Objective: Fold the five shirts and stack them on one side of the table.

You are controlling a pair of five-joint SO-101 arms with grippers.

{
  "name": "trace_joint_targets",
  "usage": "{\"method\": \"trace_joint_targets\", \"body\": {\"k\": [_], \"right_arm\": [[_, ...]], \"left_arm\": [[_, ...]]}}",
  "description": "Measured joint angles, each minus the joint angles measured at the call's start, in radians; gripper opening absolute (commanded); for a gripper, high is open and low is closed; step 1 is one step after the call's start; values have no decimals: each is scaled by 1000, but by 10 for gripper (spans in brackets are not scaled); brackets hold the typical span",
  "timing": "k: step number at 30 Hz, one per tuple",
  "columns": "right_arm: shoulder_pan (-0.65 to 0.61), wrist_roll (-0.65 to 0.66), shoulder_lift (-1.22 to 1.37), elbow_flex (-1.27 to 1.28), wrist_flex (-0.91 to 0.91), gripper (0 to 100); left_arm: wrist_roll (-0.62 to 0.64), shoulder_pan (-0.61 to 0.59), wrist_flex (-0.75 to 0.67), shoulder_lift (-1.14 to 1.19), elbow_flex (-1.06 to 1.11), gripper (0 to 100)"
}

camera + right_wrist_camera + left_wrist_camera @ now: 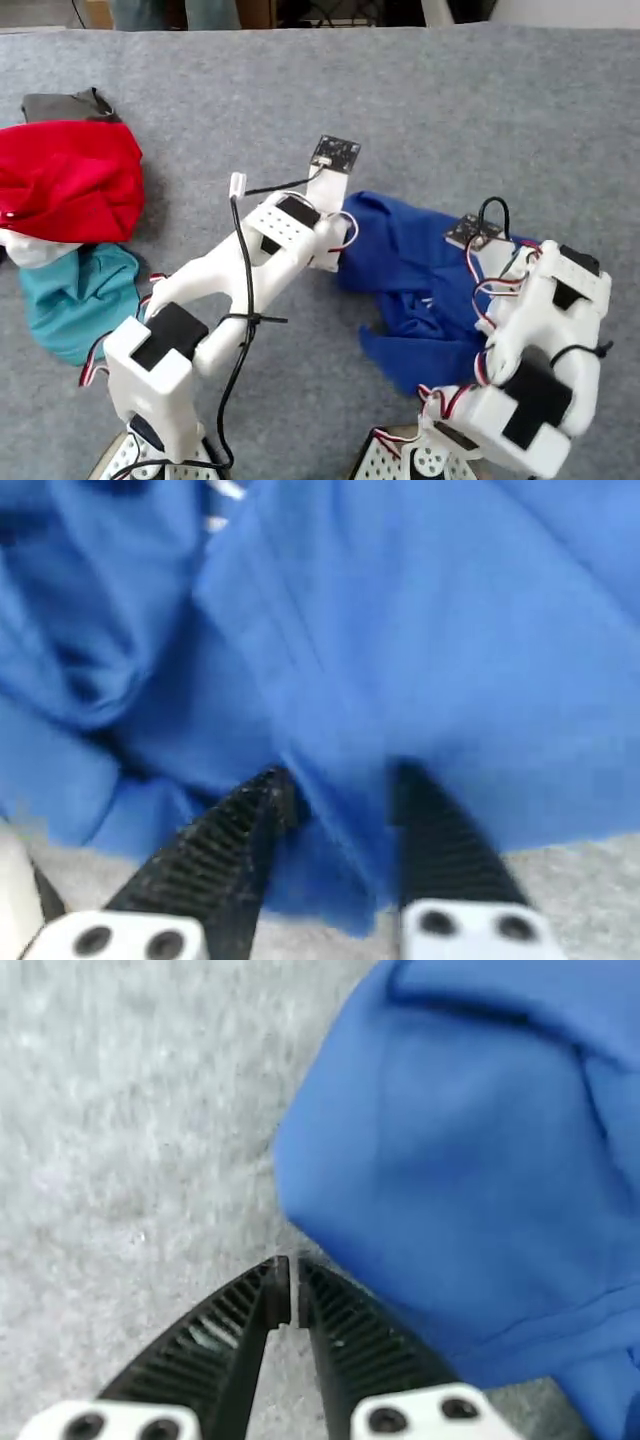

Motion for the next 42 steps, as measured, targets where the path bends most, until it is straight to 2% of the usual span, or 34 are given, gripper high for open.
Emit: {"method": "trace_joint_targets", "body": {"k": [4, 7, 14, 19, 21, 27, 34, 42], "right_arm": [[0, -80, 60, -77, 5, 18], [0, -97, 61, -126, 44, 18], [0, -100, 49, -334, 302, 18], [0, -109, -44, -575, 543, 18], [0, -149, -64, -684, 575, 18], [-14, -358, -20, -945, 476, 20], [-121, -554, 262, -1129, 264, 18], [-135, -764, 709, -1389, 98, 42]], "left_arm": [[-6, 2, 8, 0, -31, 29], [-6, 2, 71, 0, -92, 29], [-15, -44, 259, 0, -279, 29], [-103, -97, 422, 0, -411, 29], [-137, -101, 482, 0, -445, 29], [-166, -100, 532, 0, -463, 29], [-204, -51, 529, 6, -463, 29], [-239, 26, 385, 6, -374, 29]]}}
